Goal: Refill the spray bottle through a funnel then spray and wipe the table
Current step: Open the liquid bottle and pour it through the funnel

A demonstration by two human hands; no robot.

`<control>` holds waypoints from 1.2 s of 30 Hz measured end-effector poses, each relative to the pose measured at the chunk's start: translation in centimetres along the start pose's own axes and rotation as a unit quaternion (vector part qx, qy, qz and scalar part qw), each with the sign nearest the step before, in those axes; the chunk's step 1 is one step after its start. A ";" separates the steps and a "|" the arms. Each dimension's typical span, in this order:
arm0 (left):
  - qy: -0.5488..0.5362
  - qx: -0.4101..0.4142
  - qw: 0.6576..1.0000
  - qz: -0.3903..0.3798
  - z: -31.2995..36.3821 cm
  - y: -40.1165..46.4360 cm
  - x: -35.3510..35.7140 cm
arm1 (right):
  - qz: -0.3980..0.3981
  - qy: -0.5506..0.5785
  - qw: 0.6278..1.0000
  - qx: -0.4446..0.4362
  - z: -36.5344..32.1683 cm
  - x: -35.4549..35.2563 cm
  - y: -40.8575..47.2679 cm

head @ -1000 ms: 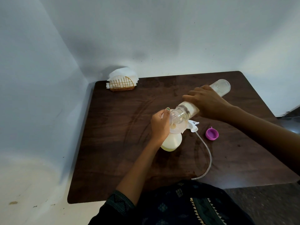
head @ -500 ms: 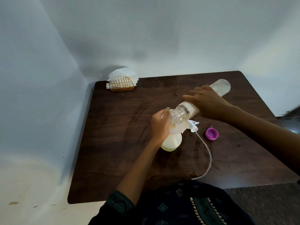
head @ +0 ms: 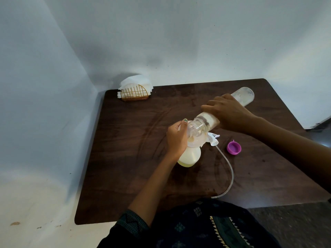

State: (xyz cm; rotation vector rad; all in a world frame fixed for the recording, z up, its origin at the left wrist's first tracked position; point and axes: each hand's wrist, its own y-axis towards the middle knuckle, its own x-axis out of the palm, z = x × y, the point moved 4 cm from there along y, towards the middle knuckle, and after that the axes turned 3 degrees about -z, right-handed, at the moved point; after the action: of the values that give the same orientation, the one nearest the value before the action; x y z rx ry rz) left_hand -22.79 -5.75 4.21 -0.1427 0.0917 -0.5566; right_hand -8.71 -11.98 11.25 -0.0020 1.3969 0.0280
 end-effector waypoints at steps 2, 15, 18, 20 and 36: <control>0.002 -0.004 1.000 0.001 0.0 0.1 0.0 | 0.002 -0.001 1.000 -0.001 0.0 0.0 0.0; 0.002 -0.007 1.000 0.001 -0.1 0.1 0.0 | 0.008 0.009 1.000 -0.003 0.0 -0.3 -0.1; 0.000 -0.012 1.000 0.001 -0.2 0.1 0.1 | 0.009 0.007 1.000 -0.003 0.0 -0.2 -0.1; -0.002 -0.011 1.000 0.000 -0.1 0.1 0.0 | 0.009 0.007 1.000 -0.004 -0.1 -0.3 -0.1; -0.008 -0.019 1.000 -0.008 0.3 -0.3 0.0 | 0.015 0.079 0.996 0.032 0.5 0.1 -0.4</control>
State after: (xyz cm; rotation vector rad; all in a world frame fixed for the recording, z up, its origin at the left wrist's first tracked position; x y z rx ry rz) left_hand -22.89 -5.94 4.56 -0.1849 0.0857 -0.5690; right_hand -8.22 -12.40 11.20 0.0711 1.5556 0.0095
